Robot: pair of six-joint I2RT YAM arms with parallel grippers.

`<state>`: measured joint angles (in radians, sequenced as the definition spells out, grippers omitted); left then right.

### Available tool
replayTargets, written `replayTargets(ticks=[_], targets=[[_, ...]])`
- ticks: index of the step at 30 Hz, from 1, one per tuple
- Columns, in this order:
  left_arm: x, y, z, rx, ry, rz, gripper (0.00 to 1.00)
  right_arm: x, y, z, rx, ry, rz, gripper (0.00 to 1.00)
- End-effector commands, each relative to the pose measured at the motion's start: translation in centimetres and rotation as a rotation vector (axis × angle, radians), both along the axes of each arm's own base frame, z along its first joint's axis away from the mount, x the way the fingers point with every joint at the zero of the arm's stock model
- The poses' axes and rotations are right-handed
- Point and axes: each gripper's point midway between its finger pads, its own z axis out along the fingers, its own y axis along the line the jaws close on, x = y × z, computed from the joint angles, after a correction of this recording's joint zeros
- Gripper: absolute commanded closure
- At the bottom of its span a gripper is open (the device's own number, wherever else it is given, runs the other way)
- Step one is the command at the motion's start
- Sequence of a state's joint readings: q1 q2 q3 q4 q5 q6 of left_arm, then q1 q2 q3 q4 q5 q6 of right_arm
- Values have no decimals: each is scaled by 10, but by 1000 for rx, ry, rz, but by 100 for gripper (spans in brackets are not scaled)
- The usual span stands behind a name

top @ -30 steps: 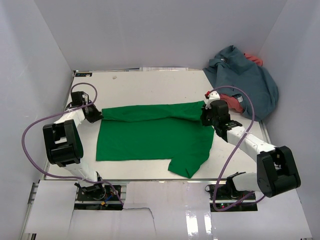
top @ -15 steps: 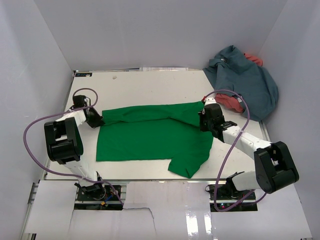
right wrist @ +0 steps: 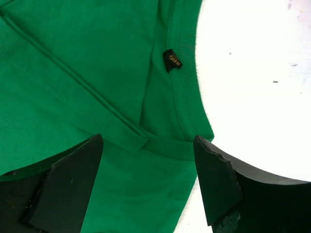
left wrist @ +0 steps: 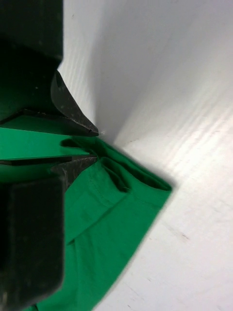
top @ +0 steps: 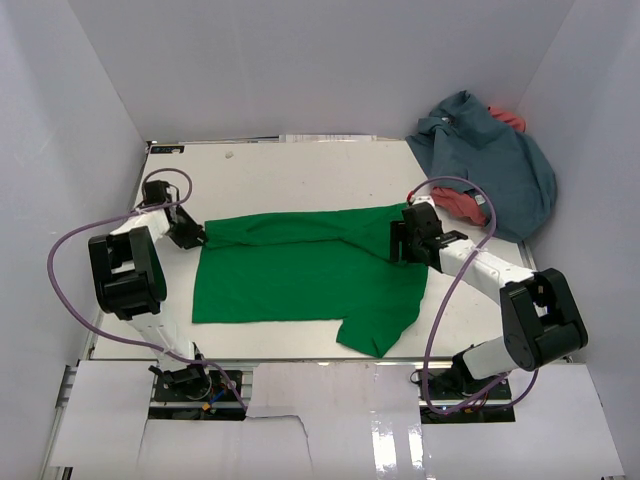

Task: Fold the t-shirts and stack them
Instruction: Fold the flattened tshirt in 1/3 of the way

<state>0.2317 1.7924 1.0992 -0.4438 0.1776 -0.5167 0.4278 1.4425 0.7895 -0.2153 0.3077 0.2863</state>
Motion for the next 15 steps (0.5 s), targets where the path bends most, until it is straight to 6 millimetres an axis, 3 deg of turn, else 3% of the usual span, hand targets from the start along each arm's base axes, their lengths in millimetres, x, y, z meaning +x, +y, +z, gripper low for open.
replayTargets(ticks=[1,8,10,12,13,14,15], targets=[[15,18,22,55,-26,24,67,20,-2,26,-12,-70,-53,18],[45,38,76,108,-159,66,66,63,11,74,46,-172,-49,14],[56,33,89,90,-217,35,65,83,10,85,82,-183,-55,19],[62,26,90,56,-237,-5,65,96,9,73,130,-130,-49,27],[67,25,91,48,-246,-15,64,108,16,82,179,-134,-30,32],[68,23,89,36,-244,-23,65,114,16,69,194,-95,-39,45],[71,19,84,11,-238,-43,65,126,12,74,216,-102,-48,49]])
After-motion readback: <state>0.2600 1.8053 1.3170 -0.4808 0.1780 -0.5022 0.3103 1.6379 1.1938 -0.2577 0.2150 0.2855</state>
